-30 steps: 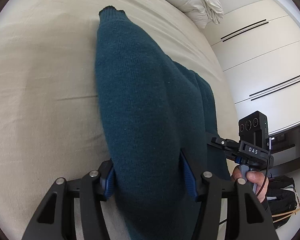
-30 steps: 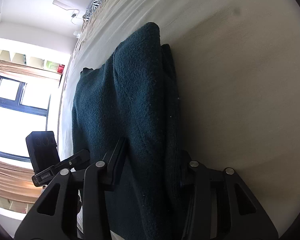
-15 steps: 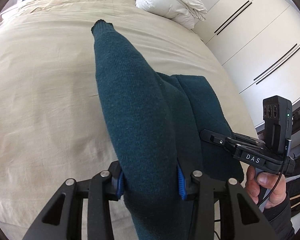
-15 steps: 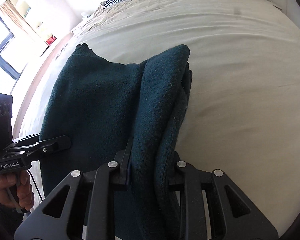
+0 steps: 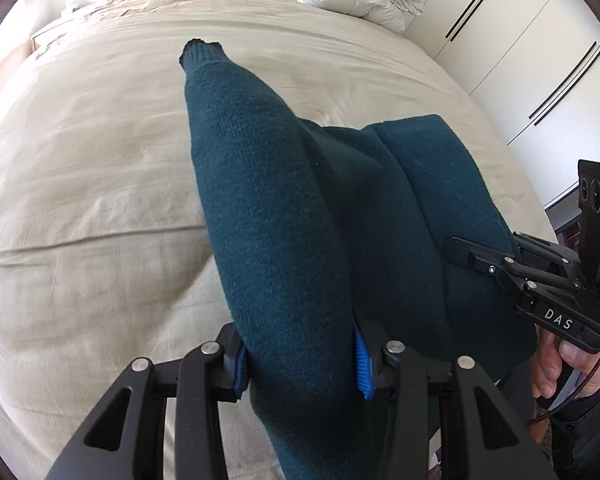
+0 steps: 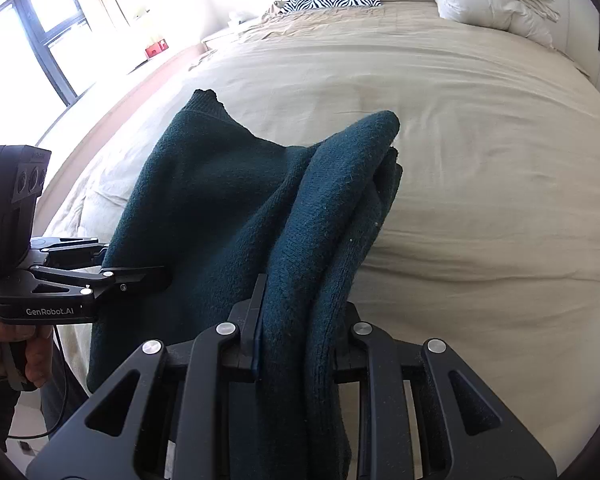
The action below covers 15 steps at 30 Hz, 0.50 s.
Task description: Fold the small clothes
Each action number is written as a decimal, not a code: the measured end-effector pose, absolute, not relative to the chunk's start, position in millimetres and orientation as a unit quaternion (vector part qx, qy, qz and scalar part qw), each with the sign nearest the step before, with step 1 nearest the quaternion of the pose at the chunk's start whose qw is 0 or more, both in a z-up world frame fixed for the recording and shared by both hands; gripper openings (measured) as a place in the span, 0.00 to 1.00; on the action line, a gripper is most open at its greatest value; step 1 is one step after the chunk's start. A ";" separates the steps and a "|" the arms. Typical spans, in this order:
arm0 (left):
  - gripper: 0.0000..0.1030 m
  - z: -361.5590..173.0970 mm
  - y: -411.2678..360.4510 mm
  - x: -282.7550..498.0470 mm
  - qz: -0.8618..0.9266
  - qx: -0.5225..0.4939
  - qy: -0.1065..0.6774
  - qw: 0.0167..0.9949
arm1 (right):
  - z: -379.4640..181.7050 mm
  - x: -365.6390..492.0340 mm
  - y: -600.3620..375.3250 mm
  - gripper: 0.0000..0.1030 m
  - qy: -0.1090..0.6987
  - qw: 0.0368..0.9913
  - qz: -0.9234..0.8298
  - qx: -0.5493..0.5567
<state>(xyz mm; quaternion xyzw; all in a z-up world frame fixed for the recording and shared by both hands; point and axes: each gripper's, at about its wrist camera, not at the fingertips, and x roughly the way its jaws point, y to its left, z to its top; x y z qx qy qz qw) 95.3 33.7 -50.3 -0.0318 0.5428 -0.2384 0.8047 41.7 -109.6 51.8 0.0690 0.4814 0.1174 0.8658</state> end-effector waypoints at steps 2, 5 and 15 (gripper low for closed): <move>0.43 -68.3 42.4 89.6 -0.230 -0.034 0.556 0.798 | 28.6 30.8 -106.5 0.20 0.492 0.858 0.122 0.077; 0.45 -88.3 52.4 91.8 -0.229 -0.056 0.561 0.794 | 5.7 30.3 -97.9 0.20 0.498 0.857 0.108 0.076; 0.55 -102.4 45.4 91.0 -0.249 -0.074 0.552 0.793 | -61.4 30.5 -146.3 0.23 0.500 0.826 0.139 0.220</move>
